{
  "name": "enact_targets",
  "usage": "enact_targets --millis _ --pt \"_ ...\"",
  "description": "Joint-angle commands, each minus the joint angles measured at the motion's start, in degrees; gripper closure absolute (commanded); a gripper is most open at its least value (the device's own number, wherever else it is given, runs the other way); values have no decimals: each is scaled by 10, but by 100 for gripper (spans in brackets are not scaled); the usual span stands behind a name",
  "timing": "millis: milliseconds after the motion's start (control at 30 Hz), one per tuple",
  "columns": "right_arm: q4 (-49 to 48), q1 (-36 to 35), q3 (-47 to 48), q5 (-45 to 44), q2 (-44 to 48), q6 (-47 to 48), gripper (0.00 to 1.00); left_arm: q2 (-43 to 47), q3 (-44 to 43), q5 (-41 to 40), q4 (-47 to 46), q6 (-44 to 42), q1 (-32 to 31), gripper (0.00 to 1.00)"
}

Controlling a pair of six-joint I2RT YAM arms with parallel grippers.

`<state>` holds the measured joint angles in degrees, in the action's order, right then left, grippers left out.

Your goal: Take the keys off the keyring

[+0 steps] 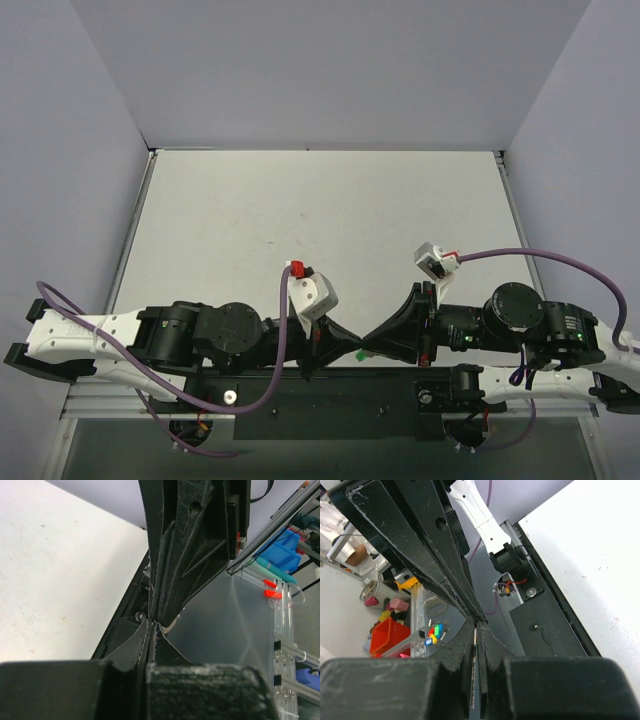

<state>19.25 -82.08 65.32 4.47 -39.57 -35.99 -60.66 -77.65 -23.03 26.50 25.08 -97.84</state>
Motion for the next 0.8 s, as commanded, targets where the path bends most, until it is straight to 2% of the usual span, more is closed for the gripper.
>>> enact_targets --millis 0,233,600,633,667,767 --pt "-35 2 24 27 -41 -4 100 -16 -32 53 1 -18 -8 100" --pt "-37 2 25 38 -55 -1 100 -7 -30 58 7 -20 -8 100" --pt "-40 2 17 23 -43 -6 100 22 -18 18 -15 -2 -8 100" --pt "-40 2 16 20 -42 -6 100 29 -15 11 -21 -1 -8 98" --pt "-42 2 15 19 -40 -5 100 33 -8 10 -24 -1 -8 88" --pt "-47 2 10 5 -34 -3 100 53 5 1 -49 1 -8 67"
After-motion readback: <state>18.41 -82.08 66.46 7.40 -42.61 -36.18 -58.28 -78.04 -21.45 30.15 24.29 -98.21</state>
